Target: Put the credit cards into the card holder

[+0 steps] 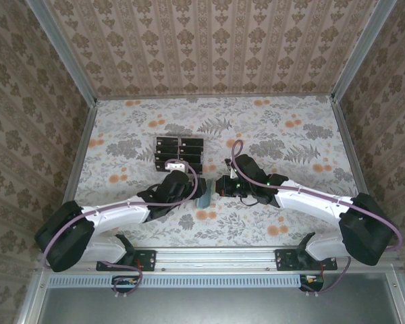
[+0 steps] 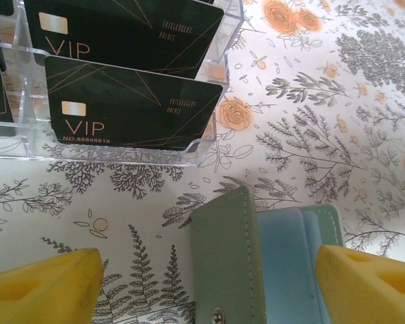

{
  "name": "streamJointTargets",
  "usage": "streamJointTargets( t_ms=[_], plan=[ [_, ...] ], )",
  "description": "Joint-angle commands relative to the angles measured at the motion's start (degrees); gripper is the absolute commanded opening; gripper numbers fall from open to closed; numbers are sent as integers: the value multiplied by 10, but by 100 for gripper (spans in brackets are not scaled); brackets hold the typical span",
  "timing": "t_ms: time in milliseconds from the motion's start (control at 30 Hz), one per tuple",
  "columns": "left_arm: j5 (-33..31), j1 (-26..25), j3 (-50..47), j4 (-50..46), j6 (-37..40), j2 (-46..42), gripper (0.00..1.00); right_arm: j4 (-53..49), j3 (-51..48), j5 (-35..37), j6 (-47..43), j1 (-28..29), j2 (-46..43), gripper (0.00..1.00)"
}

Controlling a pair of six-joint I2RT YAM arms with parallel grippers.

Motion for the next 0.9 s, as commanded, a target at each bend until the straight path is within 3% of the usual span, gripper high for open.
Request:
streamJointTargets(
  t_ms=[0,167,333,800,867],
  plan=[
    [-48,1,24,-81,-15,4,81,-12,-8,13,-9,1,-20,0],
    [-96,3,23,-171,-46,0,72,-9,-32,21,-9,-6,-26,0],
    [-98,3,7,-191,-58,0,65,6,-62,20,-14,-17,-18,0],
    [-112,-70,-38,-193,-146,29,62,0,-92,8,-61,-58,10,1],
    [-113,-75,-40,-193,-153,26,62,-23,-81,10,-67,-61,4,17]
  ],
)
